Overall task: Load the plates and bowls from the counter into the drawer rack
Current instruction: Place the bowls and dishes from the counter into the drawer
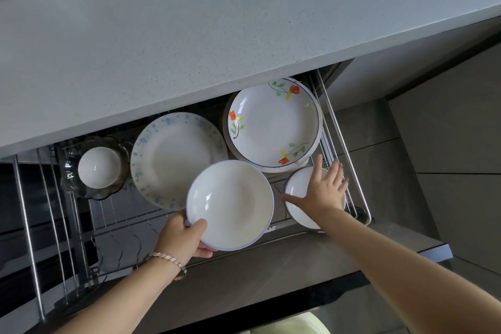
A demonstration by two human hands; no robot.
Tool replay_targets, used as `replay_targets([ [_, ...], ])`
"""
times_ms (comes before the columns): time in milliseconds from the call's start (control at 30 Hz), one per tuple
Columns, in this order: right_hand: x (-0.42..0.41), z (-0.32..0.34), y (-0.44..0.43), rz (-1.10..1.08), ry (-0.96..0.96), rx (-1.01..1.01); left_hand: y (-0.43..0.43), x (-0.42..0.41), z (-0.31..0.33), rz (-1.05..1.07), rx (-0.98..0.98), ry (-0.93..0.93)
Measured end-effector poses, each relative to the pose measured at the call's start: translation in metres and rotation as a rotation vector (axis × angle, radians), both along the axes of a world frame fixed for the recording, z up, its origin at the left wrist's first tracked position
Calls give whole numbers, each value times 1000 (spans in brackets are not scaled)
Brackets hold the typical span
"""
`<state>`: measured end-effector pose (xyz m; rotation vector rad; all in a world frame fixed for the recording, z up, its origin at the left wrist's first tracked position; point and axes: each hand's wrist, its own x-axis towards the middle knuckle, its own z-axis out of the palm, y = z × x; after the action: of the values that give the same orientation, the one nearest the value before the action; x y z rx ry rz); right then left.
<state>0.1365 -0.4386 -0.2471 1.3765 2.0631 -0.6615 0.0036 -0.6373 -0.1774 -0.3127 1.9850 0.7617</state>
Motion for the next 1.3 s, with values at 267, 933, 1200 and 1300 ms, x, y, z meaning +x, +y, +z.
replay_targets([
  [267,16,81,14,-294,156,-579,48,29,-7,-269,60,-100],
  [933,44,37,46,-121,-64,-178,121,72,-66,-327,54,-252],
  [1200,31,27,41,-38,-125,-141,123,77,-76,-173,49,-316],
  [1300,23,22,41,151,4,-38,120,75,-81,-140,51,-295],
])
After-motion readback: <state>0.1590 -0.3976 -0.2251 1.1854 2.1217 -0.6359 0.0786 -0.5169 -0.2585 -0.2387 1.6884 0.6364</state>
